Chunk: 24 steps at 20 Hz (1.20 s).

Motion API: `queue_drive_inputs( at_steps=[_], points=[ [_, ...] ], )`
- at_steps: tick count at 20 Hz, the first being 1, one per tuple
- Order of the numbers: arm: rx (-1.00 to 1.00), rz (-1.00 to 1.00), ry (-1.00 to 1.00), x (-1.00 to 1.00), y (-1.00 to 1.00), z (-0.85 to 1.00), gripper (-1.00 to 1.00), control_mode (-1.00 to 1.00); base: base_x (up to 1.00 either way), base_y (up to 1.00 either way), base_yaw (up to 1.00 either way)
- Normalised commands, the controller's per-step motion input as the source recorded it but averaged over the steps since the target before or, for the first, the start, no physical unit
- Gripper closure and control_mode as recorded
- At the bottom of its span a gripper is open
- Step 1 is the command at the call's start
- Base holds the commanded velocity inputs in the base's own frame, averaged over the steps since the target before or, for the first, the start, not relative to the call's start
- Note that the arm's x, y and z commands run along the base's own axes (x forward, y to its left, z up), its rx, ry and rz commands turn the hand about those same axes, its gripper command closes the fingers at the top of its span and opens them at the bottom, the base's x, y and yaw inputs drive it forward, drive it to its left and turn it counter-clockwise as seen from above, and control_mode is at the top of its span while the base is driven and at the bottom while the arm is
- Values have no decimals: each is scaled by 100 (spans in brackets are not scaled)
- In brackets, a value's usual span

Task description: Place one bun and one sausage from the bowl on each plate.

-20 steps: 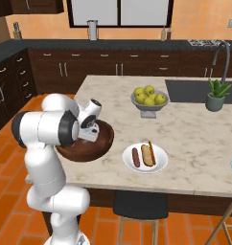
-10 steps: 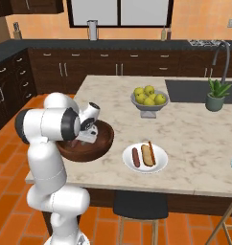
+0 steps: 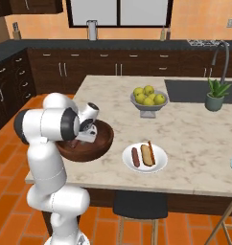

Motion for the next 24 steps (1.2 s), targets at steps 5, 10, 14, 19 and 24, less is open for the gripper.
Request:
queue_drive_inputs(
  at_steps=[5,10,14,19,24],
  points=[
    [-1,0,0,-1,36,-5,-100,-100,0,0,0],
    [0,0,0,-12,0,-43,100,-100,0,0,0],
    [0,0,0,-19,0,-34,100,-100,0,0,0],
    [0,-3,9,-4,-2,15,100,-100,0,0,0],
    [-6,0,5,-8,-53,81,100,-100,0,0,0]
  ],
)
